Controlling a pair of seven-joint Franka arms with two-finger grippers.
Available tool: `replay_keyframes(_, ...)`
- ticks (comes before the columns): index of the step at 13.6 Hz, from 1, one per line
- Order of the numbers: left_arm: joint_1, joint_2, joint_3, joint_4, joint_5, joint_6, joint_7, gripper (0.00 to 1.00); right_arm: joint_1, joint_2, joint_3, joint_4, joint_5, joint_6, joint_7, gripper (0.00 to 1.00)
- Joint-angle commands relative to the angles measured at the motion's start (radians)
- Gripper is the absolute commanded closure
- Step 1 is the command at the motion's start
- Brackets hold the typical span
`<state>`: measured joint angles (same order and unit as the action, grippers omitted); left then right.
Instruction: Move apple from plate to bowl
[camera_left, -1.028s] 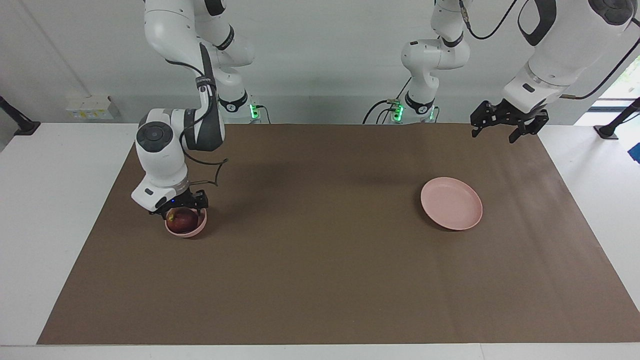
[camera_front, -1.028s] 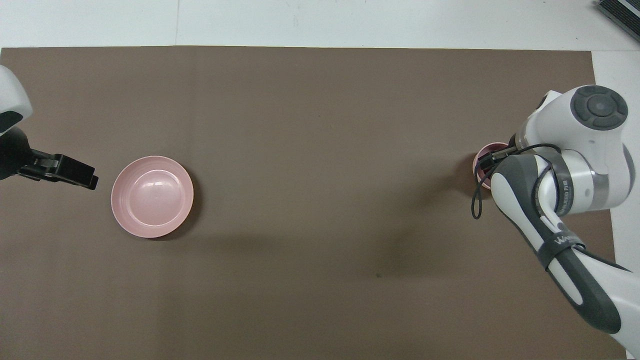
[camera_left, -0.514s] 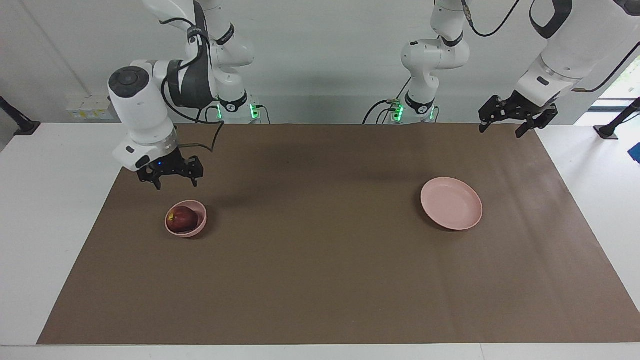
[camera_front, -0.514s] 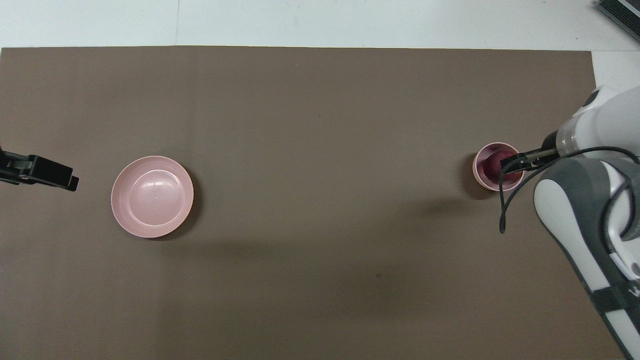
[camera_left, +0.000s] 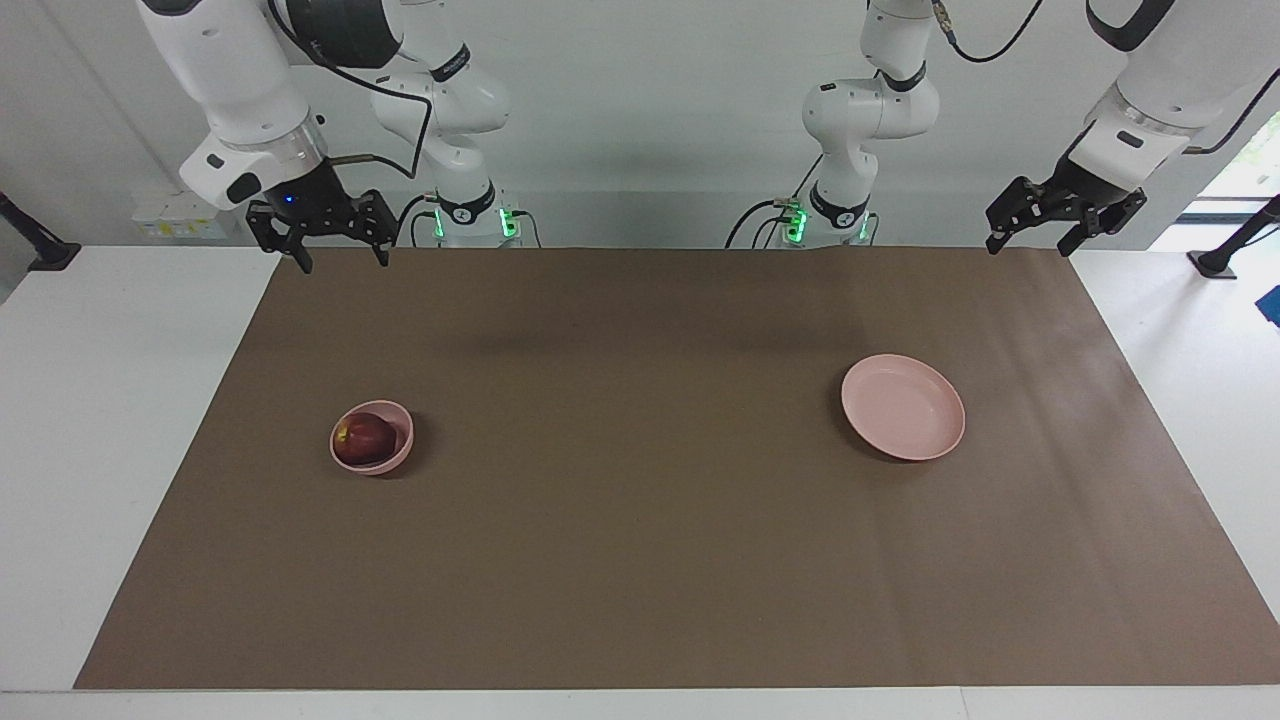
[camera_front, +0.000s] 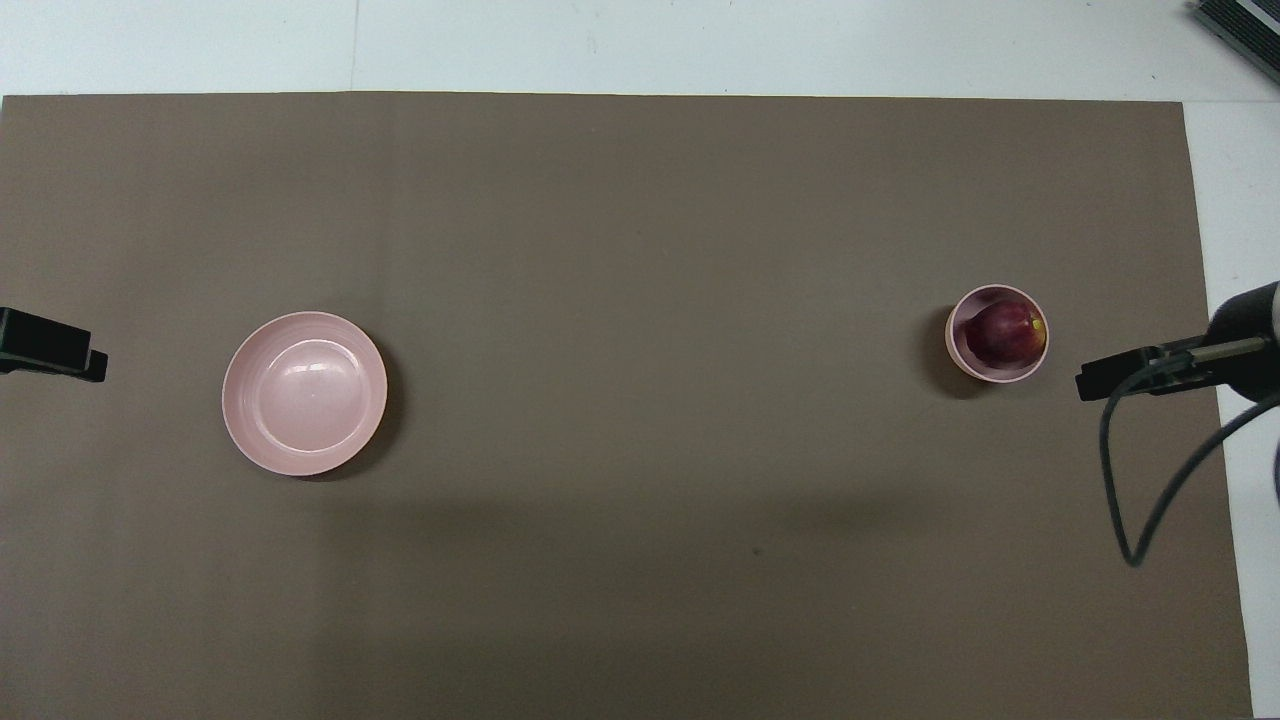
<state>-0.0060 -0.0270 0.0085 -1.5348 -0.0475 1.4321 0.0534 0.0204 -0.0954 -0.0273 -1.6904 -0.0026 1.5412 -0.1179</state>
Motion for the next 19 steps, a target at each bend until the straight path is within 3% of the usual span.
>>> replay_keyframes(1, 0.001, -0.008, -0.002, -0.002, 0.008, -0.009, -0.018, 0.0, -0.008, -0.003, -0.002, 0.104, 0.027, -0.126, 0.024, 0.0)
replay_keyframes(3, 0.001, -0.008, 0.001, -0.002, 0.008, -0.01, -0.018, 0.0, -0.005, -0.007, 0.006, 0.13, 0.013, -0.177, 0.027, 0.0)
replay_keyframes(6, 0.001, -0.008, 0.002, -0.002, 0.008, -0.01, -0.018, 0.0, -0.014, -0.052, 0.006, 0.06, 0.016, -0.109, 0.053, 0.0)
replay_keyframes(12, 0.003, -0.014, 0.002, -0.005, 0.008, -0.015, -0.018, 0.0, -0.013, -0.04, 0.0, 0.09, -0.048, -0.108, -0.026, 0.0)
replay_keyframes(19, -0.008, -0.019, -0.007, -0.002, 0.017, -0.047, -0.012, 0.0, -0.014, -0.047, 0.0, 0.074, -0.031, -0.107, -0.019, 0.0)
